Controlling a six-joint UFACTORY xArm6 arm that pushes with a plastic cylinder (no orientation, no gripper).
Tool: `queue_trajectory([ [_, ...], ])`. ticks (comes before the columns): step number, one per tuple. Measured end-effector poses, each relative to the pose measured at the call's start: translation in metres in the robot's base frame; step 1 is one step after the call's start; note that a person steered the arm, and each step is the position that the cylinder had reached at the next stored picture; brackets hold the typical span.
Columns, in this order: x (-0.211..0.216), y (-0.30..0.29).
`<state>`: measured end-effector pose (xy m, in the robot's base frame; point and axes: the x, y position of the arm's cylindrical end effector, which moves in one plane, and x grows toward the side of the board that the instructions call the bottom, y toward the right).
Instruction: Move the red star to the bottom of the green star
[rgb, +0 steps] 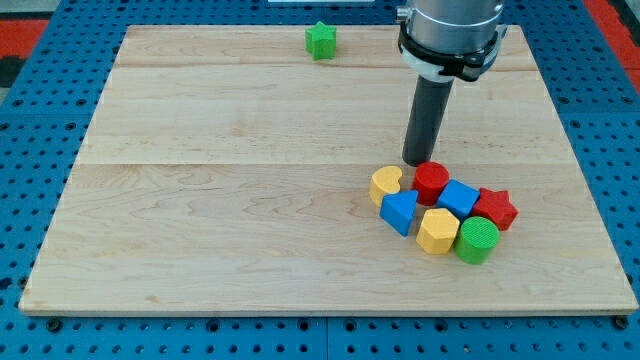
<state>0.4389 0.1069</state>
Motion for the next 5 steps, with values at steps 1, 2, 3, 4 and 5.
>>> queue_trajectory([
  [1,-0.002,0.000],
  [2,-0.002,0.000],
  [3,-0.002,0.000],
  [4,-0.023,0.018],
  [5,-0.015,0.089],
])
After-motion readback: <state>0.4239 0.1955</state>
